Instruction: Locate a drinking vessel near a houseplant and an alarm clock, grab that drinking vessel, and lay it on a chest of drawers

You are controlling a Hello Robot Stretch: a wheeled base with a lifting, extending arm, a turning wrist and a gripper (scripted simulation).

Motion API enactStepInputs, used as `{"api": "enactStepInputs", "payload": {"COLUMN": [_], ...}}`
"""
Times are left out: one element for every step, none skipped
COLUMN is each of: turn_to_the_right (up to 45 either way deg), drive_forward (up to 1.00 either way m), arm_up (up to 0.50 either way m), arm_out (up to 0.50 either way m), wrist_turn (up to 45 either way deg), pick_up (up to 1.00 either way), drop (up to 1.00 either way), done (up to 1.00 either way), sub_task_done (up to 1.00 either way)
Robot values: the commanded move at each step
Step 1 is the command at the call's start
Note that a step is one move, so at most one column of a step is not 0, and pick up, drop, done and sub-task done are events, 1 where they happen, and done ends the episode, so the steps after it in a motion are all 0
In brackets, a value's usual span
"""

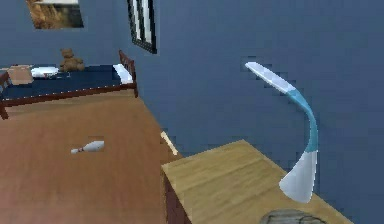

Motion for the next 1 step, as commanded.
{"api": "enactStepInputs", "payload": {"turn_to_the_right": [0.0], "drive_forward": [0.00], "arm_up": [-0.28], "arm_out": [0.00], "wrist_turn": [0.0], "pick_up": [0.00], "drop": [0.00], "done": [0.00], "sub_task_done": [0.00]}}
